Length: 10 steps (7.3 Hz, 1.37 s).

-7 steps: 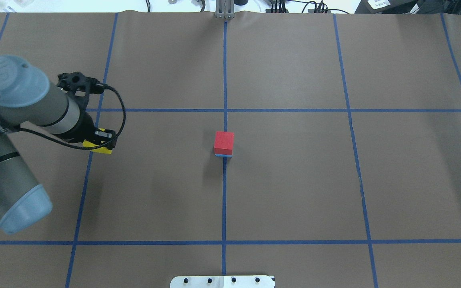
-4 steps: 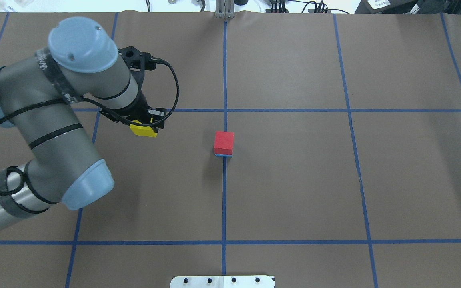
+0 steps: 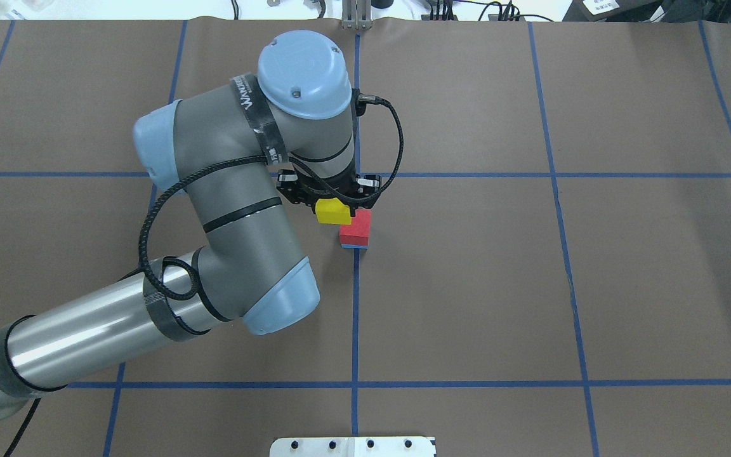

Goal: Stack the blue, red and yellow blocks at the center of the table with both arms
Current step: 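Carry the yellow cube over the red cube and lower it on top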

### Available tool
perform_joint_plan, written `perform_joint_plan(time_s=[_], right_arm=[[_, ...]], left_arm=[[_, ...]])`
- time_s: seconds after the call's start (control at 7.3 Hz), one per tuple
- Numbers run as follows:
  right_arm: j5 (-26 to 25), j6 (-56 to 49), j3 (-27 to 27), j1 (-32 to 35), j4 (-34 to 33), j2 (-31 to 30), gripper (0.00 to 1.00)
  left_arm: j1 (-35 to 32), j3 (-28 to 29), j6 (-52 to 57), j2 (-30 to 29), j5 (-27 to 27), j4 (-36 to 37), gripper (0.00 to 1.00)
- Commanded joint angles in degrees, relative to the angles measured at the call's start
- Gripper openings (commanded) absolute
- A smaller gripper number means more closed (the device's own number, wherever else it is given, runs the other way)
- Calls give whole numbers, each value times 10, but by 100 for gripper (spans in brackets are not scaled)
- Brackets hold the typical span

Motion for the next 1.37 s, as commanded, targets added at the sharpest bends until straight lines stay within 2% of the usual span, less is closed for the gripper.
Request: perform_joint_plan(time_s=[0.0, 0.41, 0.55, 0.68, 0.82, 1.23], right_arm=[[1, 0, -1, 0, 0, -1, 100], [1, 2, 0, 0, 0, 1, 100], [1, 2, 0, 0, 0, 1, 100], [1, 3, -1, 0, 0, 1, 100], [0, 3, -1, 0, 0, 2, 100], [0, 2, -1, 0, 0, 4, 100]], left_arm=[[11, 29, -3, -16, 6, -11, 0], [10, 78, 1, -17, 9, -66, 0], [10, 79, 2, -17, 9, -66, 0], [11, 78, 4, -16, 9, -66, 7], [11, 77, 6, -15, 9, -66, 10], [14, 73, 5, -14, 9, -62, 11]])
